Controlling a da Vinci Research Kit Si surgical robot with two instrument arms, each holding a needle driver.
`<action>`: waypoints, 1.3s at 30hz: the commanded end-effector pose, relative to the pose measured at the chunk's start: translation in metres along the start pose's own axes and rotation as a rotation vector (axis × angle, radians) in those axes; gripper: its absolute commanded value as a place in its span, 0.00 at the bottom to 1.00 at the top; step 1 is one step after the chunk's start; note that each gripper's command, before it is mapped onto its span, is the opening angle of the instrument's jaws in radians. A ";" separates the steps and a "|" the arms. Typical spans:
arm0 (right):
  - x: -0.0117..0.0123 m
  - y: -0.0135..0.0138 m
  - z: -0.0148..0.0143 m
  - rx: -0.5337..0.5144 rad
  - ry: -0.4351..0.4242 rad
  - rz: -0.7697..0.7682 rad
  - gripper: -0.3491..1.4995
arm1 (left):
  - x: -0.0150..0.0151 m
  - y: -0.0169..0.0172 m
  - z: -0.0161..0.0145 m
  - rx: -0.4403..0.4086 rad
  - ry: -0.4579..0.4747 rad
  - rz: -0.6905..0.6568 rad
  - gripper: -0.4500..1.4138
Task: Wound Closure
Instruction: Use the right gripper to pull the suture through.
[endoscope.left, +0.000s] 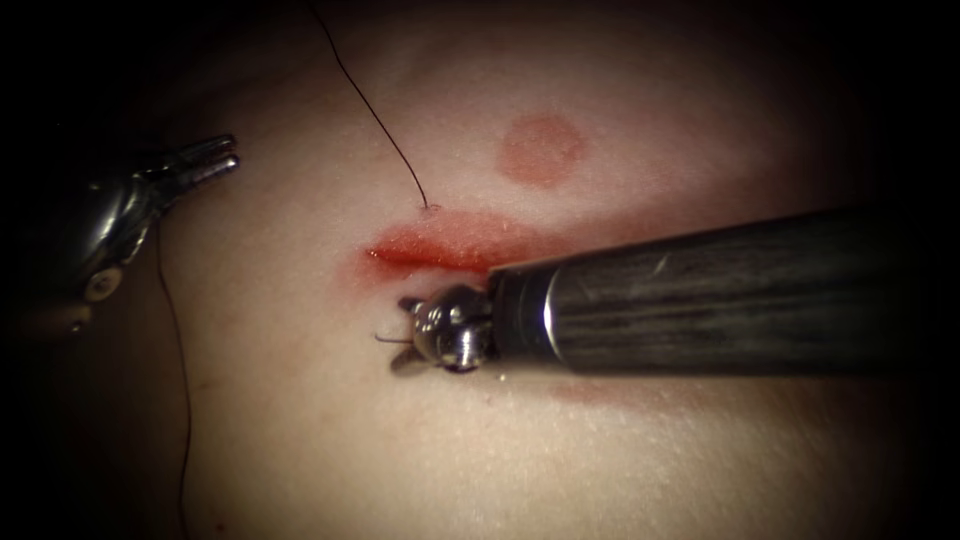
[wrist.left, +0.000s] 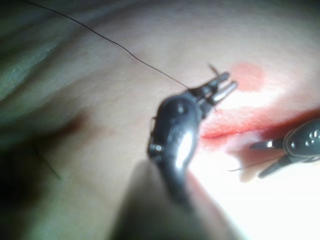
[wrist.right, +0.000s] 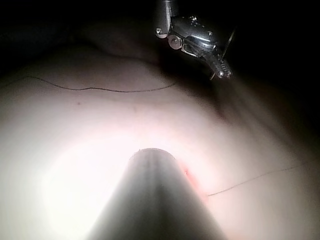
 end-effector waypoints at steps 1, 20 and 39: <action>-0.0008 -0.0002 0.0008 0.005 0.024 0.003 0.89 | -0.0008 -0.0001 0.0004 -0.001 0.000 -0.002 0.05; -0.0033 -0.0020 0.0050 0.058 0.000 -0.062 0.80 | -0.0009 0.0000 0.0005 0.002 0.000 0.001 0.05; -0.0063 -0.0030 0.0078 0.152 -0.121 -0.053 0.00 | -0.0009 0.0001 0.0004 0.000 0.000 0.001 0.05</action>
